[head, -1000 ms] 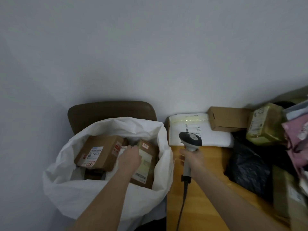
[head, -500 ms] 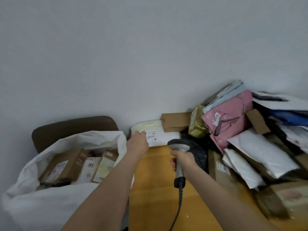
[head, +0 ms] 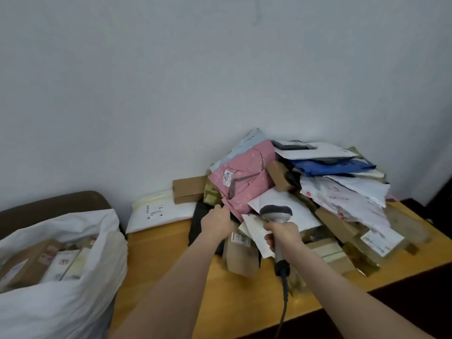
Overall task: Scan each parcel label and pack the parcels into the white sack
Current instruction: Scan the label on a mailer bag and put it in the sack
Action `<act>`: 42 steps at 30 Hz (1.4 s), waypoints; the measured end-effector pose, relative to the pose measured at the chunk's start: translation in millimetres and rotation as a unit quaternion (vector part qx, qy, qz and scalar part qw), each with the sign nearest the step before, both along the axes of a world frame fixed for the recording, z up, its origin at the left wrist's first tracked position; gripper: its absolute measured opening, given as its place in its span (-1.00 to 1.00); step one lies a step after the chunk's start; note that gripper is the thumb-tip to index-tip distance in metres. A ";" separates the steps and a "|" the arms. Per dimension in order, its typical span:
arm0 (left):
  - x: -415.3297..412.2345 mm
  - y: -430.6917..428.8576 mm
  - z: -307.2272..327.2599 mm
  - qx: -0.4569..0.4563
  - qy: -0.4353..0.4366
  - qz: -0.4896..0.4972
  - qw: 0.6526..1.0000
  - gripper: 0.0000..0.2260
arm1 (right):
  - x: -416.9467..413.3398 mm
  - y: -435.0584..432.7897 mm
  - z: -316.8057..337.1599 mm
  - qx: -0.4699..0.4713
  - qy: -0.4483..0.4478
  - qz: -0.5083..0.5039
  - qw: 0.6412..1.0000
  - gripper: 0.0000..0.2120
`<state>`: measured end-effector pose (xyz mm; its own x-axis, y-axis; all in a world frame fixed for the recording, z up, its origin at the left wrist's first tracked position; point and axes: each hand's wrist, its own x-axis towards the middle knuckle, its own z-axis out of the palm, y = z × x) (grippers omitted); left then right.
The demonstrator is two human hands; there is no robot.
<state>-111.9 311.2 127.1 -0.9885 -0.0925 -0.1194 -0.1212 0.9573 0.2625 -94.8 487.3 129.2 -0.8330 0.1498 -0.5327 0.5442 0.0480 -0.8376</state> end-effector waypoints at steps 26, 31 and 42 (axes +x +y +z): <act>-240.3 5.6 2.2 -0.109 0.072 -0.009 0.991 -0.70 | -215.3 16.7 15.8 -0.072 0.042 -0.042 0.996 -0.84; -229.0 10.7 11.7 -0.028 0.076 0.068 0.994 -0.84 | -218.4 28.1 17.8 -0.098 0.050 -0.063 0.992 -0.83; -175.1 -13.1 87.2 0.040 0.356 0.046 0.932 -0.91 | -207.6 76.2 71.6 -0.268 0.078 -0.131 0.951 -0.66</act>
<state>-287.0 298.1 214.3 -0.8077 -0.2004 0.5545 0.0301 0.9252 0.3783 -302.4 563.5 200.8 -0.8792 0.1049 -0.4648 0.3466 -0.5284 -0.7750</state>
